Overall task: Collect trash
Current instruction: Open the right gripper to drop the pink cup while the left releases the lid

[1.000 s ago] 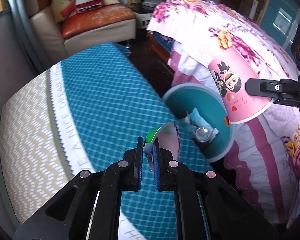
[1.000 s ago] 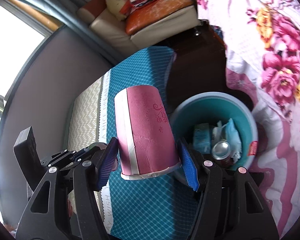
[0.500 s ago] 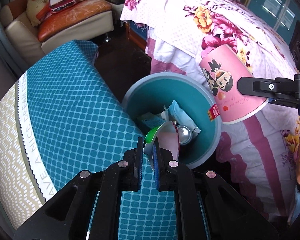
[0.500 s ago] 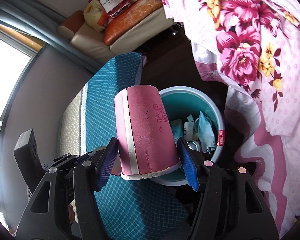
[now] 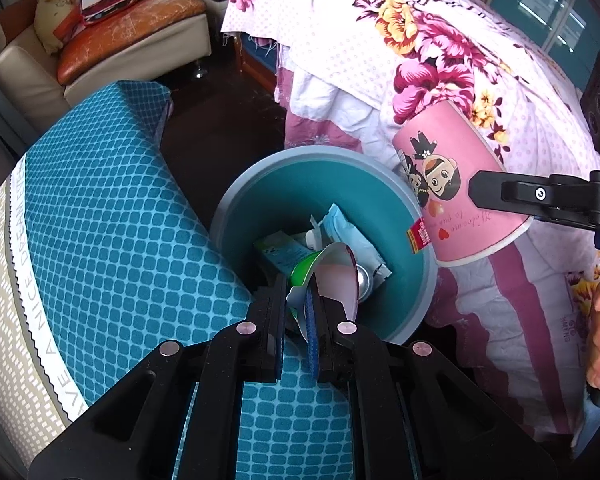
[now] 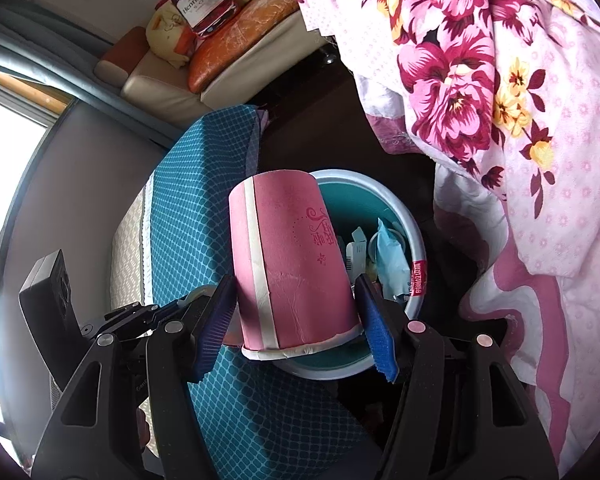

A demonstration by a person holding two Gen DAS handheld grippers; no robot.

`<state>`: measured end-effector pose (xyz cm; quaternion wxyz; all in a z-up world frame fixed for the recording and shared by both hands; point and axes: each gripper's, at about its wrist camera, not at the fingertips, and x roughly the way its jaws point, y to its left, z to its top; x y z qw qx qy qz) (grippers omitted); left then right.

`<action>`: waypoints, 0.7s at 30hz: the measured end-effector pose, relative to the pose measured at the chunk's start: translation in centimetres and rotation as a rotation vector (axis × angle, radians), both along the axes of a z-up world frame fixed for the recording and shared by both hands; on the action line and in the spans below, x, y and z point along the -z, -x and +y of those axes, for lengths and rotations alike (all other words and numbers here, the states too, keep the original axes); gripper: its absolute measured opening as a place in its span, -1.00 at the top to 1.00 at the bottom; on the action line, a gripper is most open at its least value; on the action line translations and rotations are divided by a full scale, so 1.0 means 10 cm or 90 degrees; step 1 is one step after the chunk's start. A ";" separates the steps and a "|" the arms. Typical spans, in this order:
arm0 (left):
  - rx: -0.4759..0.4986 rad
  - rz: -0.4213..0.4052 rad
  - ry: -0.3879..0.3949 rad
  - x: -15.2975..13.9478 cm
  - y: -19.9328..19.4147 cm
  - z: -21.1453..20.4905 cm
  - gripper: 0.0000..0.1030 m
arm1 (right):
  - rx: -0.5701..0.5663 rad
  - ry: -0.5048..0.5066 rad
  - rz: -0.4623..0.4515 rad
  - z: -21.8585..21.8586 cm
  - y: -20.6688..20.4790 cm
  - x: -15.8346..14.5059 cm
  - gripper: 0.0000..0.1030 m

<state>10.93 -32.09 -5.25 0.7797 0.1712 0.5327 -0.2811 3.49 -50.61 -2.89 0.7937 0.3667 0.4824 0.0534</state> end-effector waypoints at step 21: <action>-0.004 0.023 0.009 0.12 -0.10 0.04 0.81 | 0.018 0.013 0.023 -0.03 -0.25 0.07 -0.38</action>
